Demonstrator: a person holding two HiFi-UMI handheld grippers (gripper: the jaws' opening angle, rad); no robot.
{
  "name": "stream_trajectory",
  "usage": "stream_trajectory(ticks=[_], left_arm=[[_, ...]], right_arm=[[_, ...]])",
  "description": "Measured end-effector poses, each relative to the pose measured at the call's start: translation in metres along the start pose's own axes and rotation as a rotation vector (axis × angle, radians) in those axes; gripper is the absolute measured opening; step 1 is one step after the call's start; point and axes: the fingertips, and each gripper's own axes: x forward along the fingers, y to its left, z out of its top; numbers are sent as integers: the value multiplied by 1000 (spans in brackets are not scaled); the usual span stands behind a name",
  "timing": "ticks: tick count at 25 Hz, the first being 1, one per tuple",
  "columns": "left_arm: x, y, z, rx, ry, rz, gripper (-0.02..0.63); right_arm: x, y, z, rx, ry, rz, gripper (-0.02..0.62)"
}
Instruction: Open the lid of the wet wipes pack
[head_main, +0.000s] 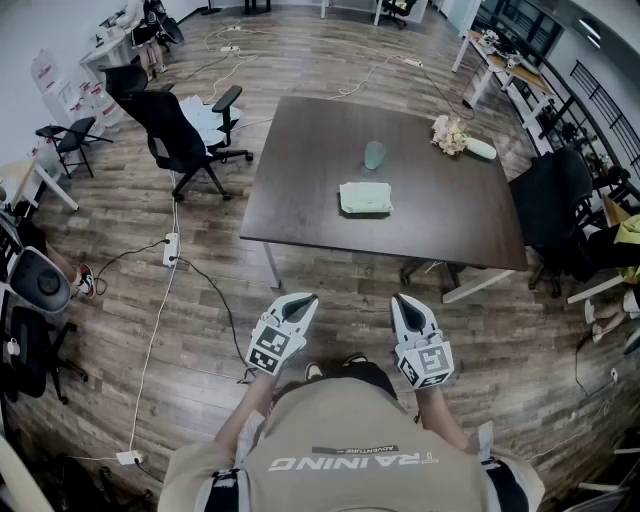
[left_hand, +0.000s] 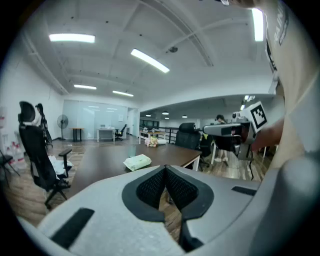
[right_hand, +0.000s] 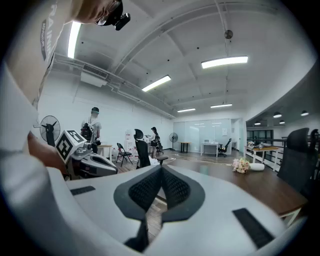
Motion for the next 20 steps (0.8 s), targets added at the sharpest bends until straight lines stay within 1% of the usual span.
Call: stream_trajectory(ticks=[3,6,9,13,16,18,20], left_arm=[[1,-1,-8,-83,-24,8,9],[5,2,-17,-127,-17,-23,9],[13,4,-12,-123,-18,-63,9],[35,8,15,-75,-49,-98,9],[44,12,27,-64,-66,-98,9],[47,15,23,-81,-51,-100,9],[50,18,9,-116,-19,-100,9]], right_arm=[[-7,-3,-6,-17,32,2,14],[-2,-11,-7,-19,50,-29,14],[-1,-18,2,-28,36,-69,14],[1,-31,4,-2,46,-109,14],[7,-34,1,6,69,-96,14],[15,-32,0,-7,84,-78,14],[24,-32,-5,-12,102,-62,14]])
